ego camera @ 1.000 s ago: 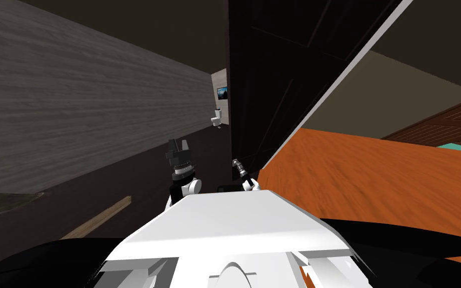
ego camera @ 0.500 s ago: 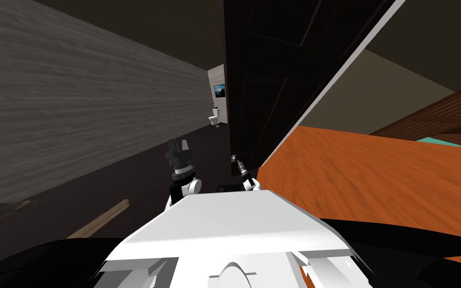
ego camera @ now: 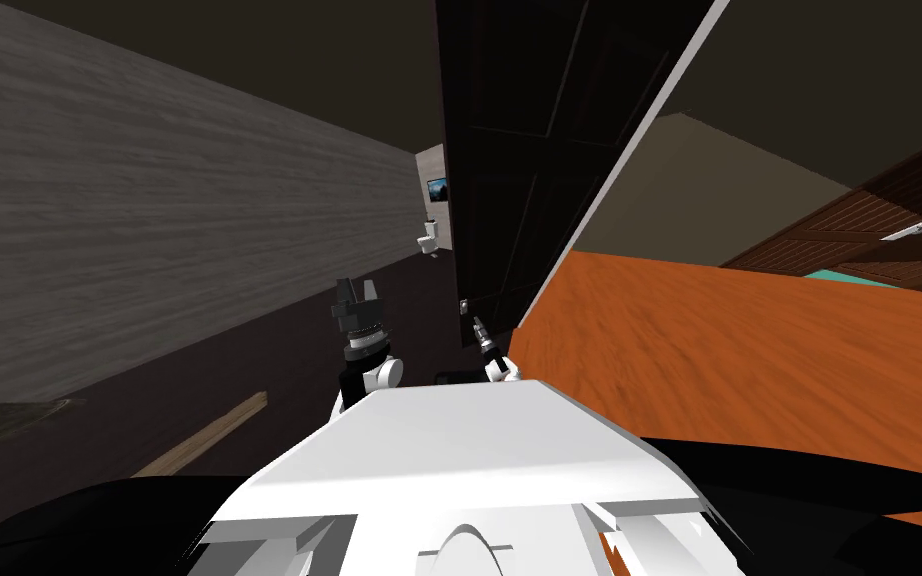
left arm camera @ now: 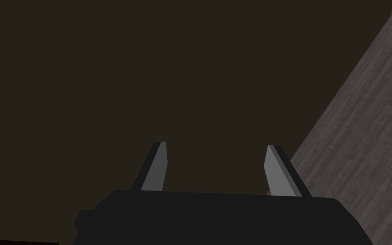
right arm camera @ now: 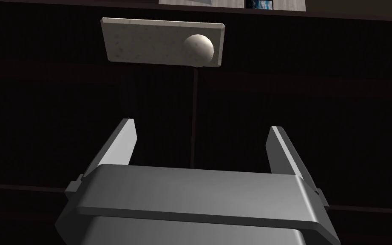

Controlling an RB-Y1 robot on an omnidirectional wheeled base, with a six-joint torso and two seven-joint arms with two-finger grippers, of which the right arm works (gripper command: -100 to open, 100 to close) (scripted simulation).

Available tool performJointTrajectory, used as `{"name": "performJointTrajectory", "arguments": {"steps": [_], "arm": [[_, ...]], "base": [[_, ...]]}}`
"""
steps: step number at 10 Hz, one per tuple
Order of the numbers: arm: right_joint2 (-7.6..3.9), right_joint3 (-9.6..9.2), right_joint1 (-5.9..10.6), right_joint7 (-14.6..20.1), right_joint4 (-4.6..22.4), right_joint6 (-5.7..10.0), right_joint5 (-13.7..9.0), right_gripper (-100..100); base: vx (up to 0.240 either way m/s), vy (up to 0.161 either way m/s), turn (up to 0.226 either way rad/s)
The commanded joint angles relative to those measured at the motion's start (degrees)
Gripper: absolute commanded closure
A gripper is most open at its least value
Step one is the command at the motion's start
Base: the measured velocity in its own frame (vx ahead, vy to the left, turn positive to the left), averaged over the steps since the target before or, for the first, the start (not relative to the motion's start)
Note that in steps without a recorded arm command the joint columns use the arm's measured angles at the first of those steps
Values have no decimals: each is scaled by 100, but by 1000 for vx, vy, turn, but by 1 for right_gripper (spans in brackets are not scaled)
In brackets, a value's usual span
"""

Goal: Push the door open

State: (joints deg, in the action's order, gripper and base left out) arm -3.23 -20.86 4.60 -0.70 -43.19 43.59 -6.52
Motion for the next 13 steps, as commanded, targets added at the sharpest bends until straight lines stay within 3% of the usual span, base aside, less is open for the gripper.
{"name": "performJointTrajectory", "arguments": {"steps": [1,9,10,13], "arm": [[-38,21,4,-14,20,29,-8,-100],[12,89,27,-58,111,137,-35,-100],[12,89,27,-58,111,137,-35,100],[12,89,27,-58,111,137,-35,100]], "base": [[122,43,31],[195,66,20],[-15,-1,9],[-19,-7,4]]}}
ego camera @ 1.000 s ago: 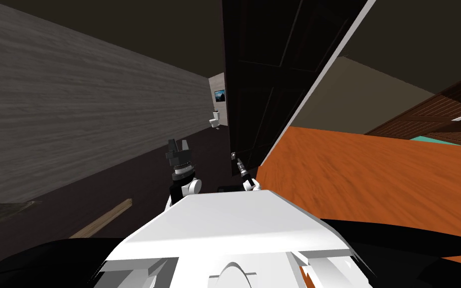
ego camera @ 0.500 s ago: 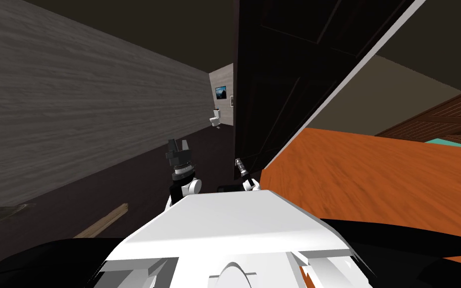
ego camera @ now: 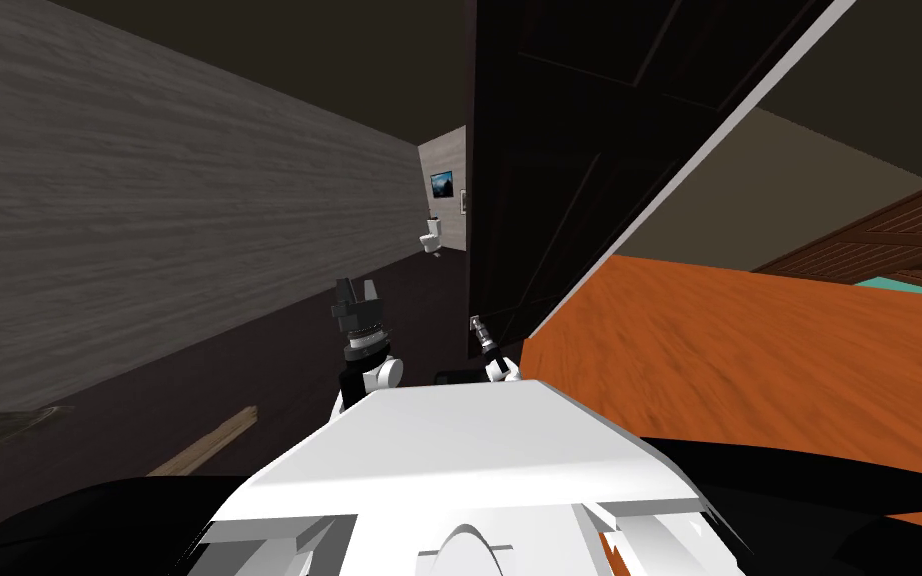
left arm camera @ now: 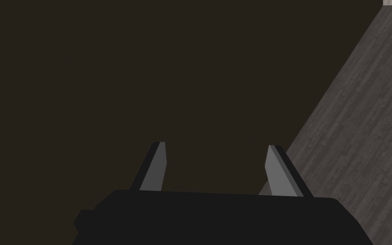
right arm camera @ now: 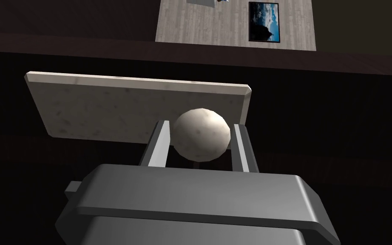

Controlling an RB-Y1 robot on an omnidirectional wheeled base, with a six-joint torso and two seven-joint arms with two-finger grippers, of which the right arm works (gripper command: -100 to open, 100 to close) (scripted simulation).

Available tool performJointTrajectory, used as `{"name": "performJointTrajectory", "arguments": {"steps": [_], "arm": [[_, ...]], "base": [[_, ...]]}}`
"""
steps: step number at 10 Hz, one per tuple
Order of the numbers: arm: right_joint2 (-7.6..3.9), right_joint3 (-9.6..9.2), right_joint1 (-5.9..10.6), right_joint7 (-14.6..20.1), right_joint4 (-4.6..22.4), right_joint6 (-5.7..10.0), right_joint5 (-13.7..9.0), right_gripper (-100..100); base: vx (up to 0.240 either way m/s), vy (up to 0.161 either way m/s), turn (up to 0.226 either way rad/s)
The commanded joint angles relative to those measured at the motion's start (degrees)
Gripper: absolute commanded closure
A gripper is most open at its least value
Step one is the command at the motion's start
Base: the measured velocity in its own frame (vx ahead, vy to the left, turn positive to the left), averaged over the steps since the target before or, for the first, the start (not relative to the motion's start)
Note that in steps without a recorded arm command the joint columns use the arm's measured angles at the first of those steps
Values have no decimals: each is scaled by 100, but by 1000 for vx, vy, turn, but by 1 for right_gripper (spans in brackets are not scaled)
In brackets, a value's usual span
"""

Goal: Push the door open

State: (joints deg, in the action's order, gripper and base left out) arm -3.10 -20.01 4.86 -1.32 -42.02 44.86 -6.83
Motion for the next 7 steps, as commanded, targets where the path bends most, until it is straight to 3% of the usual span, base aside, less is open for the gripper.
{"name": "performJointTrajectory", "arguments": {"steps": [1,2,3,7], "arm": [[-1,4,1,4,-5,10,-3,100],[-1,4,1,4,-5,10,-3,100],[-31,130,16,-32,32,-12,-45,100],[-46,382,65,-95,81,-28,-130,100]], "base": [[-8,-1,-3],[0,0,0],[93,70,-39],[156,115,-59]]}}
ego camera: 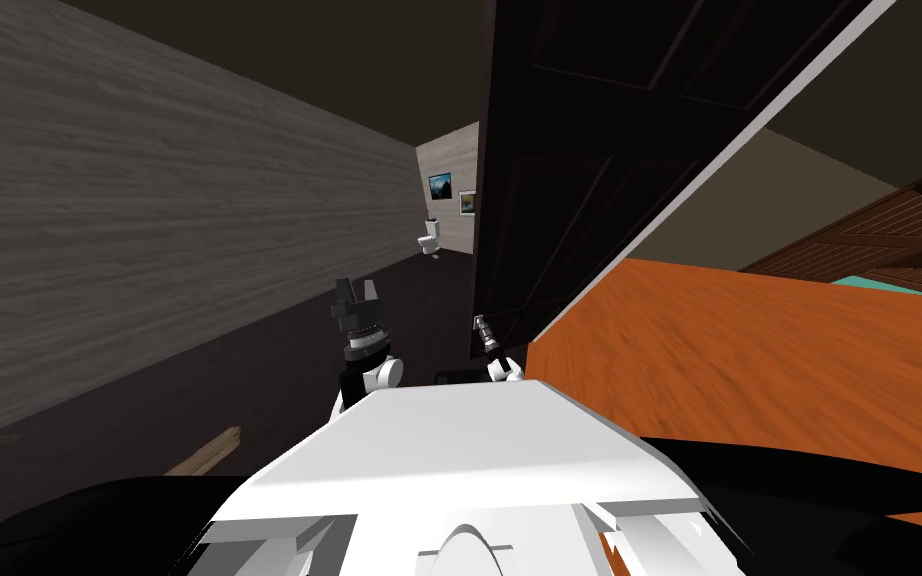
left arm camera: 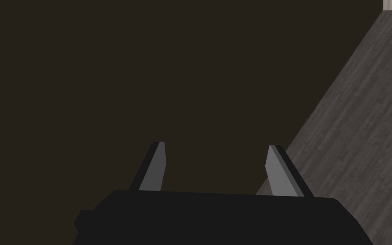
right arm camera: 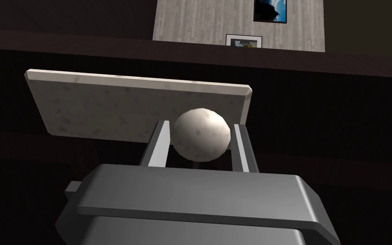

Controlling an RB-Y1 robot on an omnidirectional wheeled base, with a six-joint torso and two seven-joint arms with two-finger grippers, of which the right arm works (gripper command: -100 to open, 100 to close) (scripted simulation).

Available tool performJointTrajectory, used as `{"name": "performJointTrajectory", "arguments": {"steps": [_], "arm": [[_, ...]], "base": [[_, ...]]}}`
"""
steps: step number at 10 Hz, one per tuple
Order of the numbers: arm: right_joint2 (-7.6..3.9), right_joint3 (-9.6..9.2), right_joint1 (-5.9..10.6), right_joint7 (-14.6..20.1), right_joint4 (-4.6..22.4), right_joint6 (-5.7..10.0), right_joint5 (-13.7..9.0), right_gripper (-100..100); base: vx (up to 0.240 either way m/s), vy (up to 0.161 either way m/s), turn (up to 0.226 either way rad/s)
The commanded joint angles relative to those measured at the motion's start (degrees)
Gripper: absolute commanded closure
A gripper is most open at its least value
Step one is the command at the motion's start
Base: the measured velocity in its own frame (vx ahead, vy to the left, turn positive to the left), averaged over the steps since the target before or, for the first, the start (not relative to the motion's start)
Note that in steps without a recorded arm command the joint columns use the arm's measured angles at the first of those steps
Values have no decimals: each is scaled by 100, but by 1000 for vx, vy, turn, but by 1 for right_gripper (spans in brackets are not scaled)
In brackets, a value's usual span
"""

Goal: Push the door open

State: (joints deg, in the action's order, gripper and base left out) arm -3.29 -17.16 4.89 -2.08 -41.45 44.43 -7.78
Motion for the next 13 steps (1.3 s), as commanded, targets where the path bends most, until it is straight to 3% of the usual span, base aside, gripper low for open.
{"name": "performJointTrajectory", "arguments": {"steps": [1,3,7,8,13], "arm": [[-25,145,72,-31,32,11,-52,100],[-16,240,90,-55,51,5,-84,100],[84,605,161,-147,121,-18,-207,100],[61,532,129,-109,169,-3,-183,100],[-31,933,190,-220,215,18,-341,100]], "base": [[147,122,-43],[144,115,-58],[168,129,-75],[87,45,-22],[182,108,-64]]}}
